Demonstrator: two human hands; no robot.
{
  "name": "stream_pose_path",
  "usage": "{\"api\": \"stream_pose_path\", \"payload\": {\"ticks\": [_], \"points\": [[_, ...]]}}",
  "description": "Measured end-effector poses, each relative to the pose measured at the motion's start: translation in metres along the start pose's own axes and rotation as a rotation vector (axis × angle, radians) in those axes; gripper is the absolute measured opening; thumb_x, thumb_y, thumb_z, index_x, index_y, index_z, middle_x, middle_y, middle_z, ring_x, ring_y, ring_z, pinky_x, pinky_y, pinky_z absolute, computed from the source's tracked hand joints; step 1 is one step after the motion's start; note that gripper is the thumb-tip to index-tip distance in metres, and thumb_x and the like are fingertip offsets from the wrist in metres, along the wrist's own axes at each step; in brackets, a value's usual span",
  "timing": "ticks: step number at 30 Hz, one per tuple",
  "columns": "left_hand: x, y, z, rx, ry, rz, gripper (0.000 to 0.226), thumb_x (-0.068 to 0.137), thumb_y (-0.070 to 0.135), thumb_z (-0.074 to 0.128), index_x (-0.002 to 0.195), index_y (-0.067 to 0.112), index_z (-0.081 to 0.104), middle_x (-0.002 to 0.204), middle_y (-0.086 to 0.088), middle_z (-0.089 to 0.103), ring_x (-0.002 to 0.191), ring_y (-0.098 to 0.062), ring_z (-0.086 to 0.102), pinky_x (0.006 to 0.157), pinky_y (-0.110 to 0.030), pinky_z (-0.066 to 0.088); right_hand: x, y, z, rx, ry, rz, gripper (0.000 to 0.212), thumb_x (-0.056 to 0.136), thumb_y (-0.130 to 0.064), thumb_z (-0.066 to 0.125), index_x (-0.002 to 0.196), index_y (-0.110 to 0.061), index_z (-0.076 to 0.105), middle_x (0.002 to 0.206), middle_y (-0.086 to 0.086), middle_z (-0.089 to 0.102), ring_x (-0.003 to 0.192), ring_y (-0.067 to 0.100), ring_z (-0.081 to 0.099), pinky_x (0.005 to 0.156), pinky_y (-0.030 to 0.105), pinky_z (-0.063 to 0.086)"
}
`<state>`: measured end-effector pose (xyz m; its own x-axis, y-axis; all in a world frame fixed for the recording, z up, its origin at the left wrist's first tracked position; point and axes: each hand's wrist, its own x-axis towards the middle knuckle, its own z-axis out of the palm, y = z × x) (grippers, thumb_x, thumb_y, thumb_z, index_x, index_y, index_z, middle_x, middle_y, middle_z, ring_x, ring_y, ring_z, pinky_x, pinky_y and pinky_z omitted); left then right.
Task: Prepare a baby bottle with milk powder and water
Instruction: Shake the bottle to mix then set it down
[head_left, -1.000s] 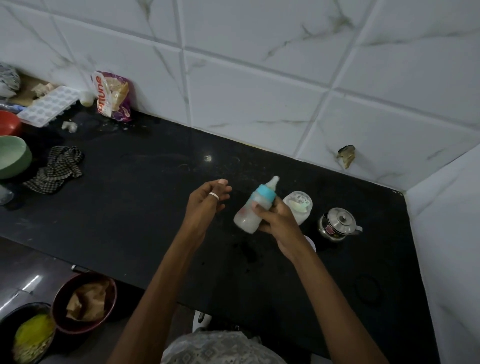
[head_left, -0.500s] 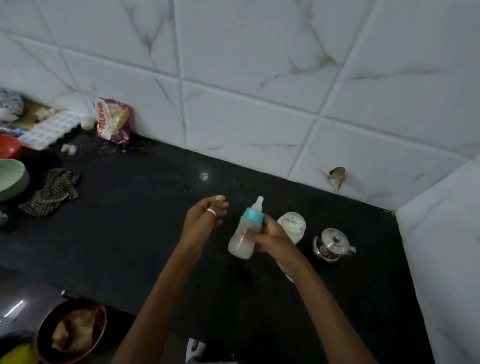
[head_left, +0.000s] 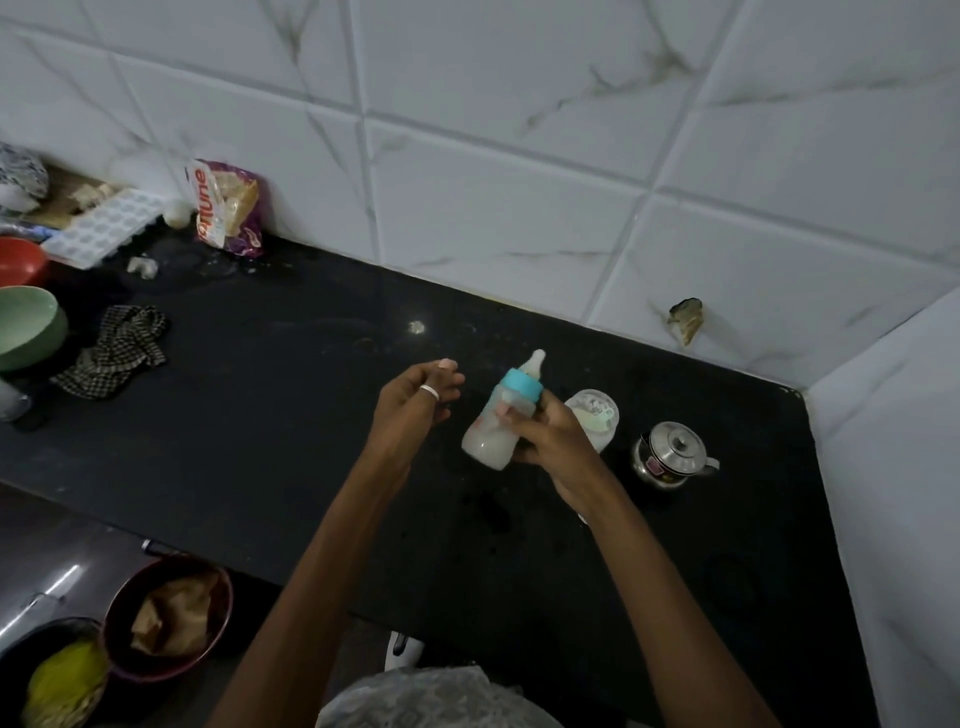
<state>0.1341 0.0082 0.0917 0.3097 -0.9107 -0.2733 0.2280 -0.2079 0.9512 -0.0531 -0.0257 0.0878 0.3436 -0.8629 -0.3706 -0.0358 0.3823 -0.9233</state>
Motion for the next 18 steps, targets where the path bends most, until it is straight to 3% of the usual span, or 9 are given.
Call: {"api": "stream_pose_path", "payload": {"ticks": [2,6,10,15,18], "points": [[-0.0016,0.0003,0.0009,0.002,-0.003,-0.002,0.020,0.103,0.033,0.060,0.115,0.024,0.073,0.110,0.003,0.078,0.106,-0.016,0.072,0.092,-0.035,0.057,0.0007,0.0000,0.0006,0.047,0.053,-0.021,0.044,0.096,-0.028,0.071,0.135,-0.024,0.053,0.128,0.004,0.067,0.116,0.020,0.068,0.098,0.049,0.058],[-0.0023,-0.0010,0.0030,-0.011,-0.002,-0.008,0.014,0.102,0.030,0.062,0.109,0.027,0.074,0.109,0.002,0.078,0.104,-0.016,0.073,0.089,-0.035,0.056,-0.0020,0.0011,-0.0018,-0.096,-0.088,0.028,0.046,0.094,-0.026,0.073,0.136,-0.023,0.054,0.129,0.006,0.069,0.117,0.020,0.069,0.099,0.049,0.057],[-0.0027,-0.0007,0.0022,-0.008,-0.007,-0.006,0.016,0.103,0.028,0.060,0.112,0.025,0.073,0.111,0.002,0.078,0.105,-0.016,0.072,0.091,-0.035,0.057,-0.0002,-0.0008,-0.0029,0.064,0.056,-0.023,0.044,0.096,-0.025,0.070,0.136,-0.024,0.052,0.129,0.006,0.066,0.117,0.022,0.068,0.099,0.050,0.057],[-0.0011,-0.0032,0.0020,-0.004,-0.012,-0.007,0.018,0.104,0.029,0.059,0.114,0.025,0.072,0.113,0.001,0.077,0.105,-0.016,0.072,0.089,-0.035,0.056,-0.0013,-0.0011,-0.0051,-0.061,-0.097,0.011,0.051,0.093,-0.024,0.074,0.139,-0.020,0.053,0.130,0.007,0.068,0.118,0.022,0.069,0.098,0.049,0.058],[-0.0010,-0.0027,0.0009,-0.011,-0.004,-0.005,0.018,0.104,0.030,0.058,0.115,0.024,0.072,0.112,0.002,0.077,0.105,-0.015,0.072,0.090,-0.034,0.057,0.0009,-0.0018,-0.0027,0.119,0.058,-0.023,0.049,0.094,-0.025,0.071,0.139,-0.023,0.051,0.130,0.006,0.066,0.119,0.023,0.067,0.099,0.050,0.057]]}}
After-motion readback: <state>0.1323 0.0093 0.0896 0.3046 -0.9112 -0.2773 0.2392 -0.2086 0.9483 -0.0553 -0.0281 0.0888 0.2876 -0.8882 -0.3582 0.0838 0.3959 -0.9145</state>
